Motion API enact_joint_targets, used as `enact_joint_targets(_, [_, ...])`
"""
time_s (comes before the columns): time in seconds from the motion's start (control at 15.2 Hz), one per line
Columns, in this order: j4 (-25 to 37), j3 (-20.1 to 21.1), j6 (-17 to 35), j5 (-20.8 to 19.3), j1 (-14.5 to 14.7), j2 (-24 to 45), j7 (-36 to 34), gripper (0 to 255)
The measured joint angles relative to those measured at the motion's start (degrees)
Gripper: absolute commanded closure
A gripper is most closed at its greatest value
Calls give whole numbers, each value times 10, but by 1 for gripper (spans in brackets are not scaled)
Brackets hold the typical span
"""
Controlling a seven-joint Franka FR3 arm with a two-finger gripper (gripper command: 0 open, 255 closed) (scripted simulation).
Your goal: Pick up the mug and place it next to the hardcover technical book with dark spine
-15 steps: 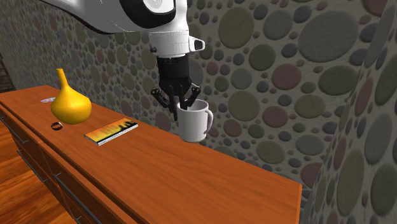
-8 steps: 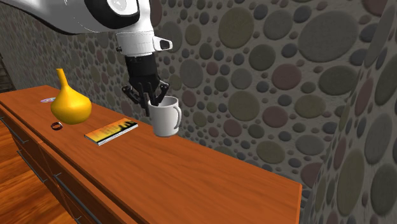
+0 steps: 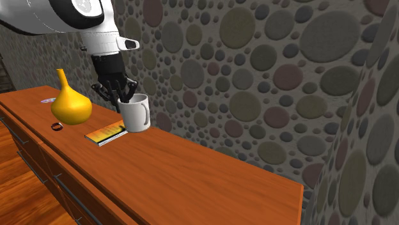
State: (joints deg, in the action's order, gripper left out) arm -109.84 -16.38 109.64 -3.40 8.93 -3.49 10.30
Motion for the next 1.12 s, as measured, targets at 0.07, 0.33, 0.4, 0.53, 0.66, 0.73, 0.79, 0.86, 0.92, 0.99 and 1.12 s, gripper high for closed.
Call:
enact_joint_targets(0.07, [4, 6, -2, 1, 6, 3, -12, 255])
enact_joint_targets(0.33, [26, 33, -9, 3, 30, 20, -62, 255])
enact_joint_targets(0.4, [25, 40, -7, 3, 37, 22, -76, 255])
enact_joint_targets(0.53, [48, 54, -17, 5, 50, 38, -102, 255])
enact_joint_targets(0.66, [65, 65, -20, 7, 61, 52, -124, 255])
enact_joint_targets(0.73, [75, 70, -23, 8, 67, 59, -135, 255])
enact_joint_targets(0.79, [85, 76, -22, 9, 73, 71, -146, 255])
enact_joint_targets(0.86, [91, 82, -27, 8, 80, 74, -160, 255])
enact_joint_targets(0.92, [103, 87, -29, 9, 86, 84, -170, 255])
enact_joint_targets(0.99, [115, 91, -34, 9, 90, 91, -178, 255])
enact_joint_targets(1.12, [115, 95, -27, 9, 94, 99, -186, 255])
